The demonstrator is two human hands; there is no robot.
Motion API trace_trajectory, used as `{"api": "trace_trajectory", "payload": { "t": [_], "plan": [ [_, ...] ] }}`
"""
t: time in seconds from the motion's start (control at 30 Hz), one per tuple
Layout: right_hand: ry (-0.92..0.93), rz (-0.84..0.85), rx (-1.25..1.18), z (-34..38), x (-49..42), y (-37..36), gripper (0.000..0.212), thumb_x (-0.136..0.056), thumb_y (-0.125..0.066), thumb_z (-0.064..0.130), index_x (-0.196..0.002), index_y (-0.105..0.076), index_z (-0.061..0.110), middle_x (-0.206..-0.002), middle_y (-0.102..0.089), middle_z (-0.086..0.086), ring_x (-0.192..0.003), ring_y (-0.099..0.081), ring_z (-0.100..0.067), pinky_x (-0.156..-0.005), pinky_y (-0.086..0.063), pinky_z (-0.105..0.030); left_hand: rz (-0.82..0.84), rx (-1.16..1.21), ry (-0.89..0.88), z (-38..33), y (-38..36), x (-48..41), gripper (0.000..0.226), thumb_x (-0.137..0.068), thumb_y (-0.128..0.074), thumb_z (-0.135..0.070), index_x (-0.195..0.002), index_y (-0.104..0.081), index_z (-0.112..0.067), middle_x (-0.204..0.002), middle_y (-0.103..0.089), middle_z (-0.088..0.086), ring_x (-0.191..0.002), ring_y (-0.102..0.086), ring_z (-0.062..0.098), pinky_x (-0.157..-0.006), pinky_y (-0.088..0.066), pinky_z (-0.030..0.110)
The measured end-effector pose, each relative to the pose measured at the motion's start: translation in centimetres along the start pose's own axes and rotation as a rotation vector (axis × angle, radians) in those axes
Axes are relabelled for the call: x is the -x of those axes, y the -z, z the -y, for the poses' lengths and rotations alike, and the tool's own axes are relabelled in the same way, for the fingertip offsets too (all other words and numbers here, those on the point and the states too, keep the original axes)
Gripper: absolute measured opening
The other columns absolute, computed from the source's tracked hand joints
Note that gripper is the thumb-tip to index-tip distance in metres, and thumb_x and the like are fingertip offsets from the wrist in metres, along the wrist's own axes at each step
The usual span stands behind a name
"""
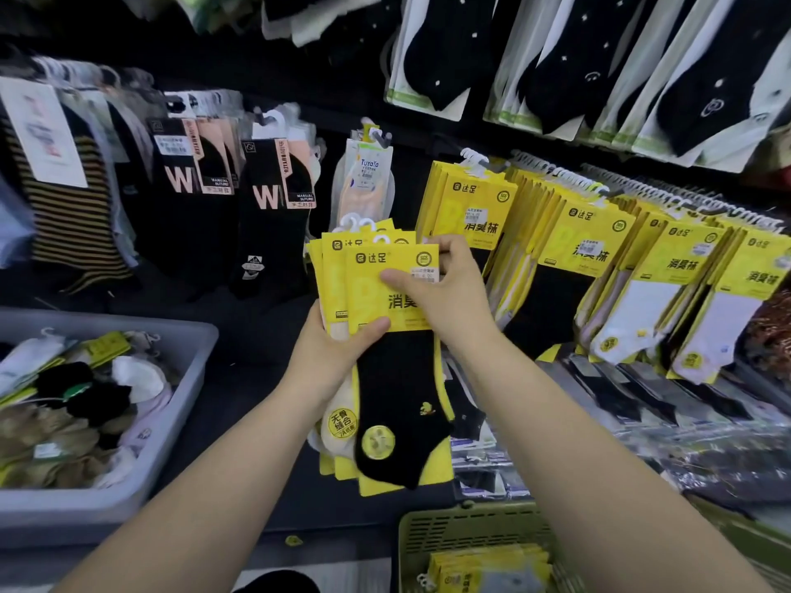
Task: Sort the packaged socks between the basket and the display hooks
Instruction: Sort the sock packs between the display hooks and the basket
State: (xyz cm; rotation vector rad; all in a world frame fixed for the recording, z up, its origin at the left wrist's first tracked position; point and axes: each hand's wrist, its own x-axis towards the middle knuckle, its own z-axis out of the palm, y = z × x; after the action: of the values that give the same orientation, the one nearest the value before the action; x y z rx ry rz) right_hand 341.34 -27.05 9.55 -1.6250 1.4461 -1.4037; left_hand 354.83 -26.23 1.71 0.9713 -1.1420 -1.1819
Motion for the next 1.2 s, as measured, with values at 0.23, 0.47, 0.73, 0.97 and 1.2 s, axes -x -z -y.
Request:
{"api": "trace_trajectory", "payload": {
  "t": [0.23, 0.47, 0.73, 0.97, 1.2],
  "plan": [
    [-0.026, 0.152, -0.139, -1.0, -0.8, 3.0, 0.044, -0.068, -0.081, 0.005, -0.089, -0.055, 0.033, -0.108, -0.065, -0.005, -0.09, -0.067, -0.017, -0.063, -0.056, -0.03, -0.013, 0.031, 0.049, 0.3, -0.1, 0.3, 0.058, -0.052, -0.077, -0.052, -0.103, -0.055, -0.038, -0.096, -0.073, -0.012, -0.083, -0.072, 0.007, -0.062, -0.054, 0.02],
    [-0.101, -0.112, -0.08, 0.0, -0.4, 2.5, 0.017, -0.07, -0.08, 0.038, -0.071, -0.068, 0.026, -0.09, -0.07, 0.004, -0.088, -0.067, -0.022, -0.076, -0.058, -0.048, -0.044, -0.021, 0.015, 0.7, -0.8, -0.1, 0.038, -0.072, -0.08, -0.035, -0.1, -0.054, -0.04, -0.102, -0.07, -0.009, -0.089, -0.07, 0.008, -0.074, -0.055, 0.028],
    [-0.135, -0.128, -0.138, 1.1, -2.9, 6.5, 0.007, -0.085, -0.067, 0.022, -0.081, -0.07, 0.027, -0.094, -0.066, 0.017, -0.092, -0.052, 0.001, -0.07, -0.037, -0.021, -0.078, -0.034, 0.028, 1.1, 0.4, -0.8, 0.043, -0.07, -0.079, -0.04, -0.107, -0.056, -0.033, -0.1, -0.071, -0.009, -0.085, -0.071, 0.007, -0.069, -0.056, 0.028],
    [-0.003, -0.31, -0.101, 2.9, -8.6, 8.2, 0.019, -0.092, -0.058, 0.026, -0.074, -0.061, 0.028, -0.084, -0.062, 0.008, -0.081, -0.056, -0.013, -0.071, -0.051, -0.029, -0.161, -0.119, -0.005, 1.0, 1.8, -1.4, 0.032, -0.075, -0.077, -0.039, -0.098, -0.054, -0.037, -0.094, -0.07, -0.013, -0.074, -0.068, -0.002, -0.054, -0.048, 0.013],
    [-0.07, -0.222, -0.099, 2.6, -11.2, 7.1, 0.014, -0.086, -0.065, 0.023, -0.075, -0.069, 0.03, -0.089, -0.066, 0.011, -0.096, -0.058, -0.015, -0.069, -0.048, -0.026, -0.157, -0.134, -0.009, 0.5, 2.6, -1.4, 0.028, -0.076, -0.076, -0.037, -0.095, -0.054, -0.037, -0.091, -0.069, -0.013, -0.071, -0.066, -0.008, -0.046, -0.045, 0.007]
  ]
}}
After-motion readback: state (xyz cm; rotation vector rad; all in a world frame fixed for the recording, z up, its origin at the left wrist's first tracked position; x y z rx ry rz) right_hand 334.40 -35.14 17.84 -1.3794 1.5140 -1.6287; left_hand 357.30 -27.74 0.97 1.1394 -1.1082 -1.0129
